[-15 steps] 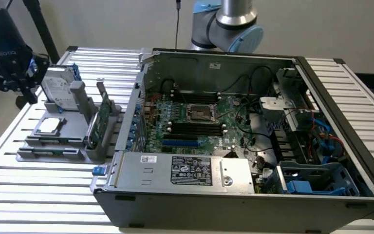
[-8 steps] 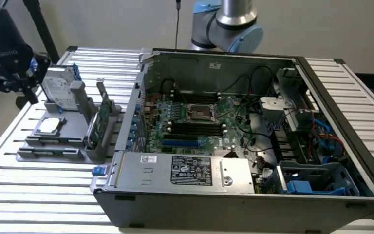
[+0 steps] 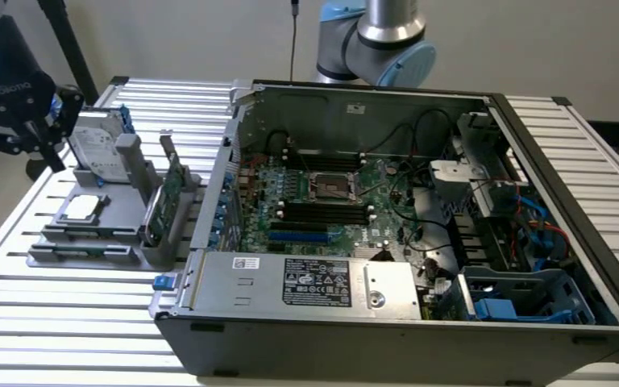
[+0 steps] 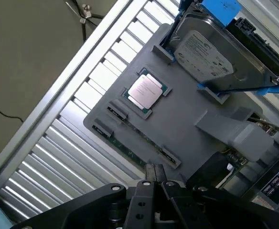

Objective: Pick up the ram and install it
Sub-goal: 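Pick up the ram and move it above insertion slot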

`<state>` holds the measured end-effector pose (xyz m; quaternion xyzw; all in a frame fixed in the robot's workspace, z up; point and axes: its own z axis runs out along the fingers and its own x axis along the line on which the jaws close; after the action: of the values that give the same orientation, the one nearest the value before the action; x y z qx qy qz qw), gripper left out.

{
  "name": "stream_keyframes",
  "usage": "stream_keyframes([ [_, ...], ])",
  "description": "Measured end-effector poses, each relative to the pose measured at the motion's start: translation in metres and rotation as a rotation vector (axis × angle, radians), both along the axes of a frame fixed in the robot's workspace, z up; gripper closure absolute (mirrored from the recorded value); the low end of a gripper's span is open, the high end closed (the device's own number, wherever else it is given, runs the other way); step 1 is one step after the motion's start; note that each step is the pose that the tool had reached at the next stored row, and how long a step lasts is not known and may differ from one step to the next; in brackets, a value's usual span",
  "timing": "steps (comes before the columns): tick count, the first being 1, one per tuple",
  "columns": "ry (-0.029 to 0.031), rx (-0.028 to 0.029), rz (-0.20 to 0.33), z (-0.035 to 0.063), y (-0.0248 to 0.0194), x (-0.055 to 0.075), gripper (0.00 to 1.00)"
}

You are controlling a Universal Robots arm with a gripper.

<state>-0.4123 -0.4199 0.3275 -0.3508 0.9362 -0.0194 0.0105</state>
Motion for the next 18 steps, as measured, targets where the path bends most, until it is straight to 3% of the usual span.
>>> stream_keyframes([
  [18, 0.0000, 0.0001, 0.327, -0.0018, 0.0000, 0.0000, 0.89],
])
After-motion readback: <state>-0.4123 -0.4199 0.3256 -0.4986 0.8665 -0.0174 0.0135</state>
